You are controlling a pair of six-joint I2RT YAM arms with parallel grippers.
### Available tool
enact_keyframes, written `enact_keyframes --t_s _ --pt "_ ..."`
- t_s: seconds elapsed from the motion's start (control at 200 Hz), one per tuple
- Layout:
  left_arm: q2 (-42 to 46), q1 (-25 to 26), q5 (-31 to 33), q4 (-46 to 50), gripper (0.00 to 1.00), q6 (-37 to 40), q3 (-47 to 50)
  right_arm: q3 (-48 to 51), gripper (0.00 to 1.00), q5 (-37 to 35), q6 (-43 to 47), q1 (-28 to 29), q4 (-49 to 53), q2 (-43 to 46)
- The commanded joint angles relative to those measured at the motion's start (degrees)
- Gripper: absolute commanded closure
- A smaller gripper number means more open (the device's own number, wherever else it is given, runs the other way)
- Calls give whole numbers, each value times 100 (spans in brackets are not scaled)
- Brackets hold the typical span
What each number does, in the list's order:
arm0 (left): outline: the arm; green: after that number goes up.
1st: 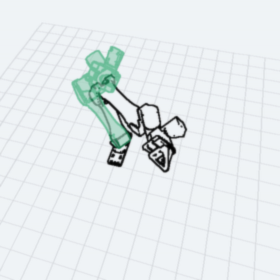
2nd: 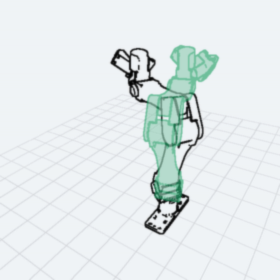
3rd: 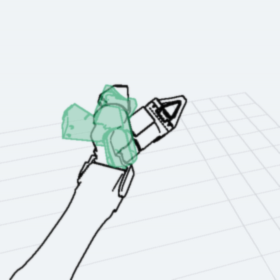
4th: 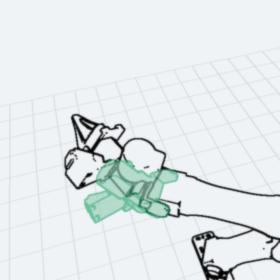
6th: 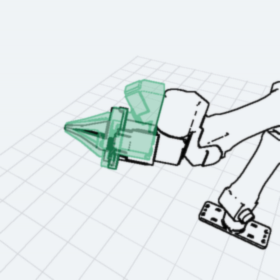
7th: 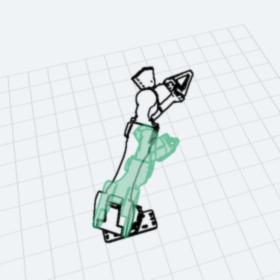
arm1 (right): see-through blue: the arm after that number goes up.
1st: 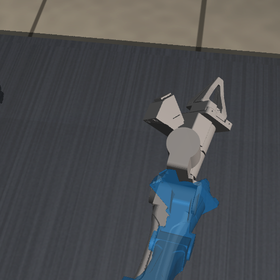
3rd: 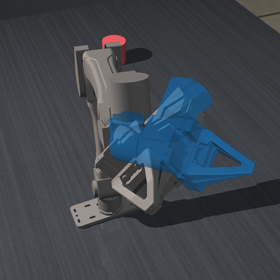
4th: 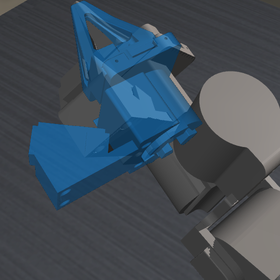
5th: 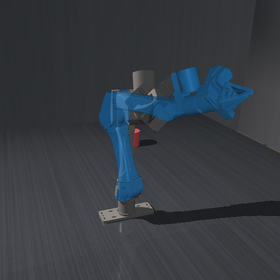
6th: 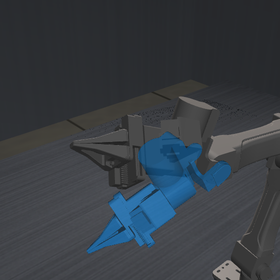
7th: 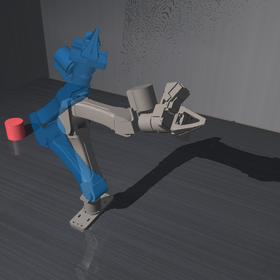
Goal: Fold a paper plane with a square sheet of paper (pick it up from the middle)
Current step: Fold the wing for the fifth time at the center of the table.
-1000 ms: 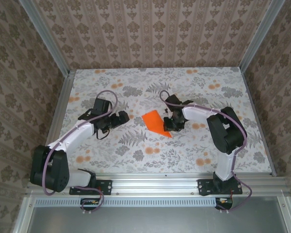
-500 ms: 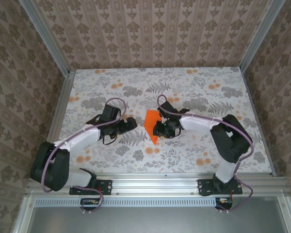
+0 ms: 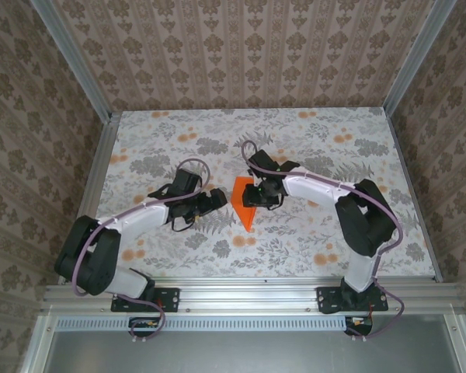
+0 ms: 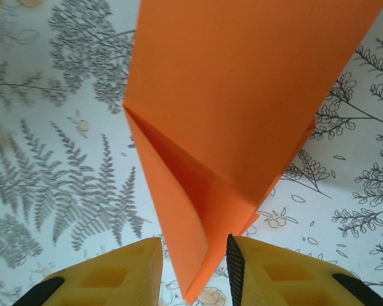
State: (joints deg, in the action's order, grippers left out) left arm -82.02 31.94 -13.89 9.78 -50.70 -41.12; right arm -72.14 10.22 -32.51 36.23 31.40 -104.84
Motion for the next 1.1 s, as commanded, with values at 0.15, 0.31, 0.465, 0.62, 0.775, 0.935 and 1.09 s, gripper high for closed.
enact_keyframes --t_s 0.15,0.31,0.465,0.62,0.775,0.935,1.09 --pt "-414 162 -465 -668 13 -258 34 -124 73 -415 140 68 343 -293" --pt "-569 266 -615 -1110 24 -396 125 -107 77 -520 87 42 272 -448" --pt "-740 377 -724 -1498 35 -533 209 -86 78 -586 5 16 174 -591" --pt "-1003 498 -857 -1853 44 -674 212 -47 78 -606 -49 7 138 -687" --pt "-1285 669 -927 -2231 53 -835 171 11 78 -633 -121 -2 114 -738" --pt "-1507 827 -949 -2585 61 -1000 203 68 79 -575 -216 -37 60 -751" --pt "-1683 917 -975 -2831 63 -1160 267 129 79 -485 -286 -71 -20 -763"
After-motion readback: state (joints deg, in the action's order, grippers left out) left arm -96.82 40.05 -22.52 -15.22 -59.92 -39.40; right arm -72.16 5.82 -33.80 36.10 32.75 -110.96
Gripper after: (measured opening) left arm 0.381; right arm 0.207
